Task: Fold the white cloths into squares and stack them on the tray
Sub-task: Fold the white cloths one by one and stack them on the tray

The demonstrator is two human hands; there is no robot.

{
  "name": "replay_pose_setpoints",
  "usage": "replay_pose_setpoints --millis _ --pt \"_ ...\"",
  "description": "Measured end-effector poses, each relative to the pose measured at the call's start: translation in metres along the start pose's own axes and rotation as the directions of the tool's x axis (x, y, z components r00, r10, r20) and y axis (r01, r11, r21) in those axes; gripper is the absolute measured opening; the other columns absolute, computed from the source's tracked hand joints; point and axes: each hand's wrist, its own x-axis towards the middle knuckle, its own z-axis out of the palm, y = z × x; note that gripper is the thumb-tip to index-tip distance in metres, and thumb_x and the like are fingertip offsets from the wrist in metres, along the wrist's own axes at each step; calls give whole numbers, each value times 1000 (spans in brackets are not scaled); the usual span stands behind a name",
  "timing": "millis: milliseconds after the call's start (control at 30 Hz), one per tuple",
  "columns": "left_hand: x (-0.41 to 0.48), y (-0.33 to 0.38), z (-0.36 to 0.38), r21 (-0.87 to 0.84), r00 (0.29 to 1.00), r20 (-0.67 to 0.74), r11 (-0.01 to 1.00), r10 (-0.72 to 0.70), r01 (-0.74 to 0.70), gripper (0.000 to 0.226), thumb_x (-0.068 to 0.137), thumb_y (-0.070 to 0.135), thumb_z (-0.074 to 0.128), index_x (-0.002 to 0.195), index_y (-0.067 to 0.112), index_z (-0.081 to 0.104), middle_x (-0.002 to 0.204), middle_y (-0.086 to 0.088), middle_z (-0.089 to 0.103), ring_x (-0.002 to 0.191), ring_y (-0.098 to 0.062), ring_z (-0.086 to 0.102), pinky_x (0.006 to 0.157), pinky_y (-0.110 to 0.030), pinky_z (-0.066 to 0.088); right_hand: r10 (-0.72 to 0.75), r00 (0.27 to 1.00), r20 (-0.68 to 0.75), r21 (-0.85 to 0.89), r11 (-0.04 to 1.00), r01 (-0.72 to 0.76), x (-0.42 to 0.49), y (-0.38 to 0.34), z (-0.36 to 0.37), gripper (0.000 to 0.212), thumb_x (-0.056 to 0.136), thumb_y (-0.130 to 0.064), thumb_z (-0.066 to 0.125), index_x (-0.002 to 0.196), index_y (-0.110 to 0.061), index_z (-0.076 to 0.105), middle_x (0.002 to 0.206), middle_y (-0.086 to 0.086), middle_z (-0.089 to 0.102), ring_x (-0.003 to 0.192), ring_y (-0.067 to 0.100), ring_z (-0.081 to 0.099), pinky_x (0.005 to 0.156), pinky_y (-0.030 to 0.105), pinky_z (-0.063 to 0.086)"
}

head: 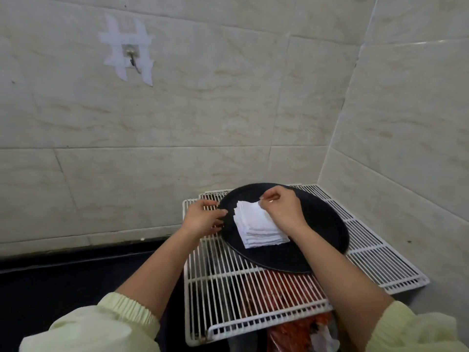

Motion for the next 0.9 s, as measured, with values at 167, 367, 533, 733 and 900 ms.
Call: replay_pose_setpoints --millis 167,367,533,733,900 --pt "-21 -8 -57 266 968 -157 952 196 -149 17 86 15 69 101 10 61 81 -8 63 69 -20 57 65 -34 48 -183 962 203 -18 982 191 -29 -38 55 20 83 -10 68 103 -7 66 93 2 65 81 11 57 77 21 43" --pt "-80 -36 -149 416 912 -355 909 205 -42 15 84 21 67 97 14 65 84 -2 65 83 -22 62 70 -25 43 -222 894 388 -54 964 262 -82 -80 145 28 79 -10 67 106 -9 66 92 3 66 88 20 63 82 27 47" --pt "-135 -56 -239 508 853 -469 860 229 48 16 84 21 64 98 13 67 87 -2 66 88 -20 62 74 -25 44 -243 821 516 -68 944 322 -149 -115 226 26 82 -14 68 107 -10 64 90 0 61 87 18 60 76 23 43" --pt "-205 -113 -352 573 840 -515 798 172 187 13 84 20 62 96 15 66 95 -2 70 93 -21 64 75 -26 45 -257 745 616 -91 916 392 -250 -148 314 19 83 -23 67 100 -17 62 94 1 66 92 20 64 83 31 49" --pt "-256 -146 -455 656 824 -538 702 178 276 17 82 24 61 98 19 64 104 -3 64 93 -22 62 78 -31 48 -274 663 697 -124 865 487 -329 -185 391 29 85 -30 64 111 -17 58 110 2 61 100 20 60 86 33 49"
